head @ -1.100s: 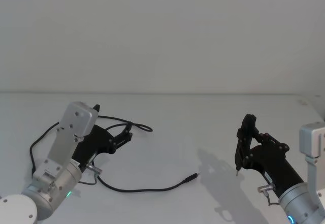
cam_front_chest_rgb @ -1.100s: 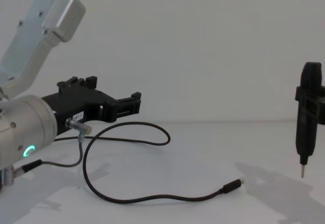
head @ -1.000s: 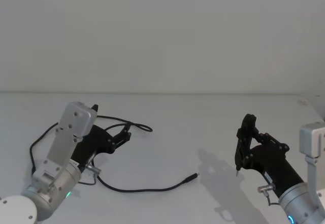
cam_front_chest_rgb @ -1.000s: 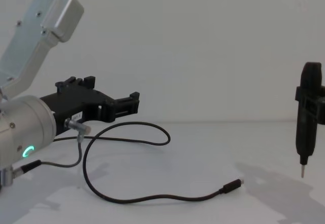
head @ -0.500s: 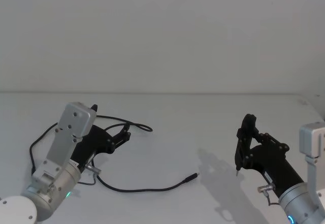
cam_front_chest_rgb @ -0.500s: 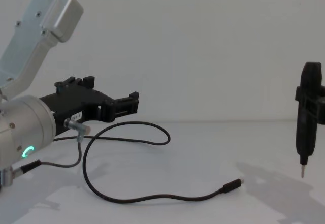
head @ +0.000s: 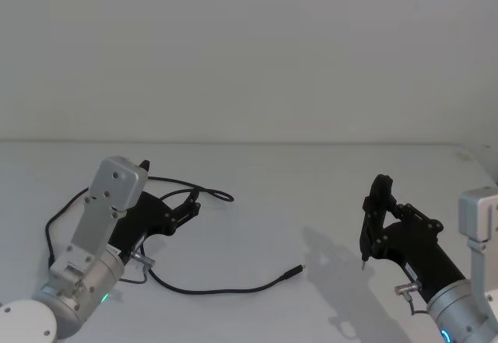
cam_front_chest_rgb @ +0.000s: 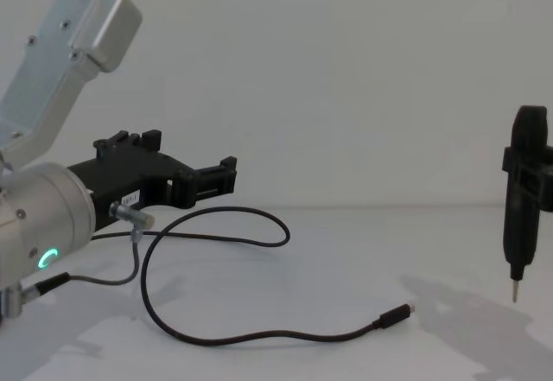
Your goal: Pick up the data cable with the one hand.
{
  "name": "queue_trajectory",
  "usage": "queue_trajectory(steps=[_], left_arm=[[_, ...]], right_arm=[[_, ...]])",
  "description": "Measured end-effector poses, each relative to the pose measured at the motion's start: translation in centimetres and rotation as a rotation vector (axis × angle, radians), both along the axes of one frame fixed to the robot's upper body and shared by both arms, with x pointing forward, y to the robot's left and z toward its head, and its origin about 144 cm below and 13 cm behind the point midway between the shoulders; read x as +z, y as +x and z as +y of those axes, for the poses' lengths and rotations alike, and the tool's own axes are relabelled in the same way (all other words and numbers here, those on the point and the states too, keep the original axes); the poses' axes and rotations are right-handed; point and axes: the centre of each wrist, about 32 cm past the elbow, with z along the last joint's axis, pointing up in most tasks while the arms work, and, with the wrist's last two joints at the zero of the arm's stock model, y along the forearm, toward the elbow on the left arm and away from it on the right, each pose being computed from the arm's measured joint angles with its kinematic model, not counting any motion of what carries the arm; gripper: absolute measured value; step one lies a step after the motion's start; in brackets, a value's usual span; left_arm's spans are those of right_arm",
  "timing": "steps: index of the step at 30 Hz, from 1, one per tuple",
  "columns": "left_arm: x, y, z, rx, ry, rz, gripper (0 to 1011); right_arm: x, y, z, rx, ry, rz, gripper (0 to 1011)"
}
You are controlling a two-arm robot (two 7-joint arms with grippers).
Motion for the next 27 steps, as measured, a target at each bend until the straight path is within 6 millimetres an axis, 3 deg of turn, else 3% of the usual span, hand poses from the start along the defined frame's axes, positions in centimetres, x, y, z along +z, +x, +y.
queue_trajectory(steps=[11,27], left_arm=[[0.7,0.5,0.0,-0.058,0.036,0.019,1001],[3.7,1.4,1.1,-0.268,0.145,0.128,1001]], right_arm=[[0.0,0.0,0.0,0.000,0.000,0.000,279],[0.0,0.0,0.0,0.000,0.000,0.000,279]])
